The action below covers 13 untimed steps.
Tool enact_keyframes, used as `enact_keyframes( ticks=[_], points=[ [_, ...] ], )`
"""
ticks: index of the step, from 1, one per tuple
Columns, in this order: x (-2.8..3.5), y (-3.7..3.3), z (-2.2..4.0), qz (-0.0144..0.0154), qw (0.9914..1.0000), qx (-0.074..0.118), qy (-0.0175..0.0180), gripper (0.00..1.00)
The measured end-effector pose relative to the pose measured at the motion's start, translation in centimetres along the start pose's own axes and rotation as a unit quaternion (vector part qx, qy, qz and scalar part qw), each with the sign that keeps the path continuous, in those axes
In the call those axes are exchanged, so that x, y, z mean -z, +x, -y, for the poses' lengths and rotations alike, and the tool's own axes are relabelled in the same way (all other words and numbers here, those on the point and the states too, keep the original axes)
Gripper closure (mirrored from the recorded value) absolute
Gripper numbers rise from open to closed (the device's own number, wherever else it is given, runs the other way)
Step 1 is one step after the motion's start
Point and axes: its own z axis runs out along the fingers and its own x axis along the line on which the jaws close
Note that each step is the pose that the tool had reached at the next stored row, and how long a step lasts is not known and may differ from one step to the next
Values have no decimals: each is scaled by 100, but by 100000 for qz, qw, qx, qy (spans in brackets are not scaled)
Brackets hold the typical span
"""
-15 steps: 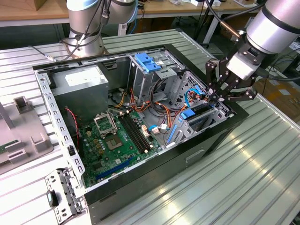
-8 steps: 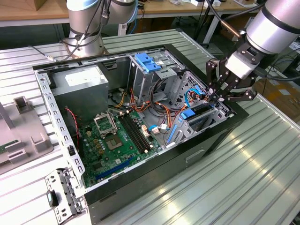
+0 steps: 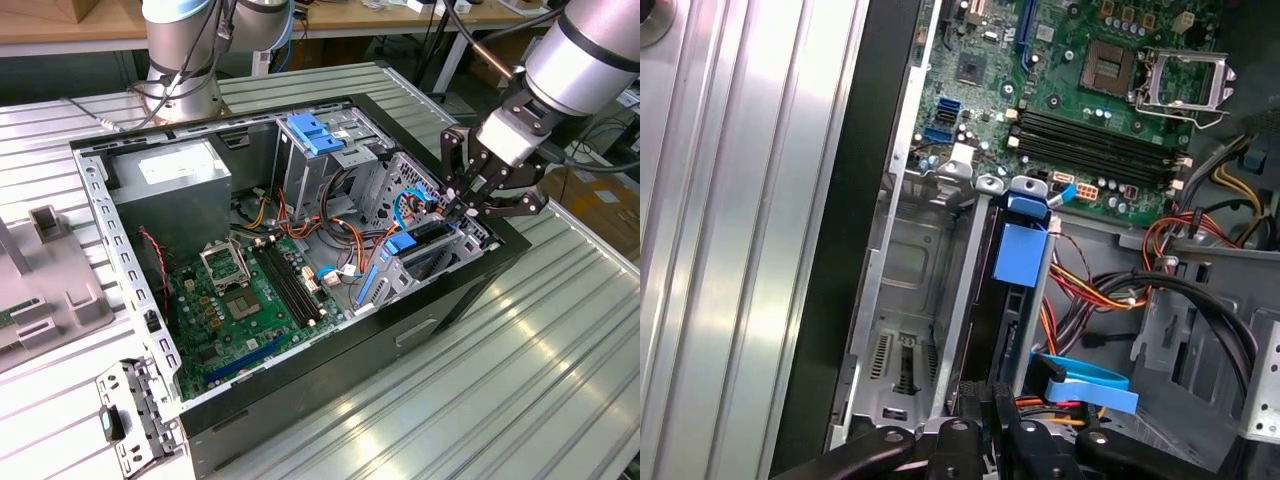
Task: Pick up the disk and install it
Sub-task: 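Insert the first disk wire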
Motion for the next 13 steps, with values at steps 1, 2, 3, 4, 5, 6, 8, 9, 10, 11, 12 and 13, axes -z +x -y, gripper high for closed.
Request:
enact_keyframes(
  ticks=[1,2,3,4,5,6,8,9,10,11,12,13],
  points=[
    [0,0,-1,-13,99999,-349,37,83],
    [0,-1,-2,-18,99998,-601,63,83],
    [0,-1,-3,-29,99996,-897,95,83],
    [-1,-1,-5,-38,99993,-1165,125,83],
    [0,-1,-6,-47,99990,-1392,150,83],
    [0,-2,-10,-58,99987,-1631,174,83],
    [0,-6,-25,-66,99981,-1952,209,83],
    [1,-11,-38,-84,99978,-2066,219,83],
    [-1,-16,-48,-80,99976,-2194,235,83],
    [-2,-20,-54,-82,99971,-2383,257,83],
    [-5,-23,-60,-93,99963,-2713,292,83],
    [-7,-23,-64,-99,99950,-3128,338,83]
  ],
)
